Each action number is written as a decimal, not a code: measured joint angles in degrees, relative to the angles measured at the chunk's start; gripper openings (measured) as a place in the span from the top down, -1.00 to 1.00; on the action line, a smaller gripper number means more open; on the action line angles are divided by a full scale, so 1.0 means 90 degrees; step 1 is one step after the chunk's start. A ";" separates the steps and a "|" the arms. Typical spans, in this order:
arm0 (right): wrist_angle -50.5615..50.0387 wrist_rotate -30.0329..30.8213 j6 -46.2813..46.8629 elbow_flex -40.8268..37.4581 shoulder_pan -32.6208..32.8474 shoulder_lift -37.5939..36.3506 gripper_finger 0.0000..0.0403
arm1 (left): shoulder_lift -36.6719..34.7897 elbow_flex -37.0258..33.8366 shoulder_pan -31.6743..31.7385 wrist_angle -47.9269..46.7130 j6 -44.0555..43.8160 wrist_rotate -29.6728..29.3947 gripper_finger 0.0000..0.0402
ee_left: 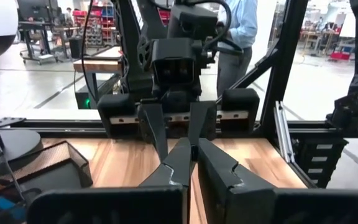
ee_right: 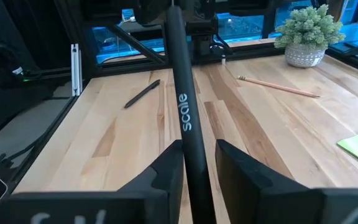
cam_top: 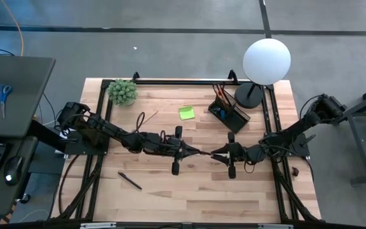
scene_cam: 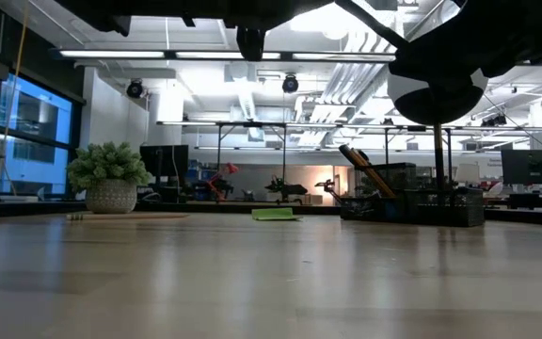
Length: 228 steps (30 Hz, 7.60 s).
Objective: Pick and place office supplies into organizer
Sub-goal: Put the black pen into the black desk organizer, then put the green sticky notes into the black desk organizer
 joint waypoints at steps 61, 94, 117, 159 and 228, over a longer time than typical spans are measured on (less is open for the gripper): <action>-0.1017 -0.1565 -0.0500 0.0755 -0.1101 0.0189 0.59 | -0.0001 0.0000 0.0172 -0.0331 -0.0483 -0.0132 1.00; -0.2309 0.1427 -0.2201 0.0735 -0.2443 -0.1552 0.89 | -0.1057 -0.0002 -0.0024 -0.2596 -0.0465 -0.0709 0.39; -0.0861 -0.1828 -0.2192 0.0272 -0.6690 -0.0552 0.88 | -0.0477 -0.0513 -0.0517 -0.1429 -0.0345 -0.0362 0.39; -0.1072 -0.1850 -0.1778 0.0272 -0.6014 -0.0961 0.30 | -0.0487 -0.1960 -0.0007 -0.2672 -0.2579 -0.2192 0.39; -0.6188 -0.3786 -0.3743 0.6068 -0.5785 0.4361 0.30 | -0.2497 -0.1695 0.1822 -0.3915 0.0243 -0.0091 0.39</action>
